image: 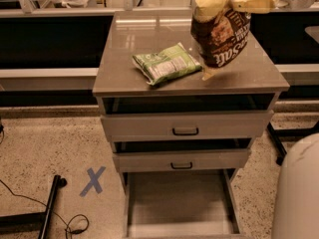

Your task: Pick brown chip bag from bottom drawer and place on counter

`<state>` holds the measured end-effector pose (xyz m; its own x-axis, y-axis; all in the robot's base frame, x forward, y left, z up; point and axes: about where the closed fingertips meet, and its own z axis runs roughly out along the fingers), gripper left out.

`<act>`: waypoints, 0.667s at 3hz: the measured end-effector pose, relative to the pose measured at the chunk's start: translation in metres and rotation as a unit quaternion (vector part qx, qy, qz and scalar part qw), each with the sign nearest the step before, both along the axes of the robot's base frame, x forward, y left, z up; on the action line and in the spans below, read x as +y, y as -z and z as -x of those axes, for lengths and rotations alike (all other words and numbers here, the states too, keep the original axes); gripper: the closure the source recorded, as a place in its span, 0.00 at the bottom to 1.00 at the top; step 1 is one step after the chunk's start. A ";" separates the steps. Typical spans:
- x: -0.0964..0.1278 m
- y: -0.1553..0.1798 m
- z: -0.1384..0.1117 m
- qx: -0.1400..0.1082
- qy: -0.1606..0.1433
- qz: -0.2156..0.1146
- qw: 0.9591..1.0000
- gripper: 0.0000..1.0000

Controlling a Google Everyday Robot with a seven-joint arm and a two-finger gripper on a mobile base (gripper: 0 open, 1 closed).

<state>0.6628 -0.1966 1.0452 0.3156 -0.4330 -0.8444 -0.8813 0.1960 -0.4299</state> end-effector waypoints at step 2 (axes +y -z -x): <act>-0.059 0.028 -0.029 0.056 0.099 -0.033 0.993 0.81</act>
Offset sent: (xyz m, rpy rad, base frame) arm 0.0725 -0.1303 -0.0183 0.0917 0.1850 -0.2910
